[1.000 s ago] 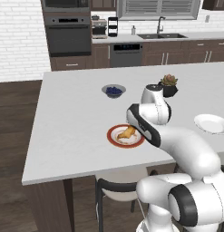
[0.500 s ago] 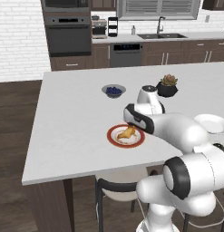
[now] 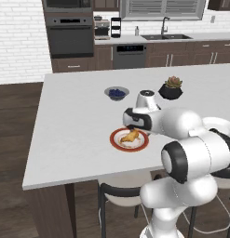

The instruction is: Pick the chicken drumstick and carrot from their plates and place them in the bowl. Then put the bowl in the fridge.

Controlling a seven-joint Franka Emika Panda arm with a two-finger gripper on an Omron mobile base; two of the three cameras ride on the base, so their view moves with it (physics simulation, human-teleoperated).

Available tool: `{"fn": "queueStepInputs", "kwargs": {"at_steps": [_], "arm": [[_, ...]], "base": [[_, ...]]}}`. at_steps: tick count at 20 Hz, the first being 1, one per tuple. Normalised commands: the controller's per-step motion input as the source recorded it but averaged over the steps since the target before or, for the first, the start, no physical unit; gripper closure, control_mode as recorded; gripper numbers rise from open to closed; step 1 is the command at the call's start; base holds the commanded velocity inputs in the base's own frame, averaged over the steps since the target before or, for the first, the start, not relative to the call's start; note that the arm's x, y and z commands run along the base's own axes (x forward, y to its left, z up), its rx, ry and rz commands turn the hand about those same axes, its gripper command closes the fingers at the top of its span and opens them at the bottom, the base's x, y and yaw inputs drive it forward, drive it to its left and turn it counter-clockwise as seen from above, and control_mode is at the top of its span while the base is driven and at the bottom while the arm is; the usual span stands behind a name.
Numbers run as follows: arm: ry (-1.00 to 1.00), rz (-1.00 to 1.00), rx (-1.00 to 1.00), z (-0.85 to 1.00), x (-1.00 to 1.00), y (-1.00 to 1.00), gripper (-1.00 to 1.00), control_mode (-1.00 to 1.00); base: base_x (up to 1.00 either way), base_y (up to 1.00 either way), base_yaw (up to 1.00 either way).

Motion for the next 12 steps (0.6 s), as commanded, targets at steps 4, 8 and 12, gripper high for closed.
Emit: {"fn": "queueStepInputs", "kwargs": {"at_steps": [4,8,12], "arm": [[0.07,0.0,0.0,-0.37,0.25,0.03,-1.0,-1.0],[0.07,0.0,0.0,-0.38,0.14,0.06,-1.0,-1.0],[0.01,0.0,0.0,-0.18,0.25,0.03,-1.0,-1.0]], "base": [[0.0,0.0,0.0],[0.0,0.0,0.0],[0.0,0.0,0.0]]}}
